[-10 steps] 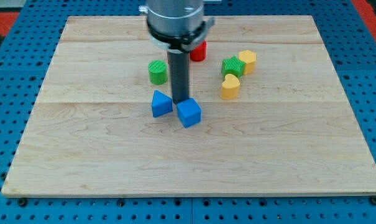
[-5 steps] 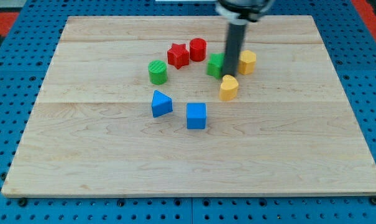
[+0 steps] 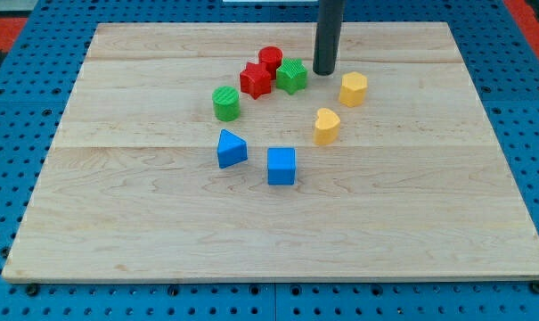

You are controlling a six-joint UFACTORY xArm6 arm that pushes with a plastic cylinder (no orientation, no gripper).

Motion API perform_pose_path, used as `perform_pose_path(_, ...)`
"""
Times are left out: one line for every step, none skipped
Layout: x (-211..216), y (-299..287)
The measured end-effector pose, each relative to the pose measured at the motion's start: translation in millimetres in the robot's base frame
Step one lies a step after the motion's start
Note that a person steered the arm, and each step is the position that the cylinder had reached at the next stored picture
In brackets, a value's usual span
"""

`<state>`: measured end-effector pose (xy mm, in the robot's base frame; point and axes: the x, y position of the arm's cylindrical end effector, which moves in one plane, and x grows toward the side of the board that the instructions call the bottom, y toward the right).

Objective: Slide the green star into the green circle

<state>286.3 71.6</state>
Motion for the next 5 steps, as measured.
perform_pose_path(24.5, -33.8)
perform_pose_path(60.3, -68.6)
perform_pose_path(88.4, -75.8)
perform_pose_path(101.3, -103.3)
perform_pose_path(123.7, -72.9)
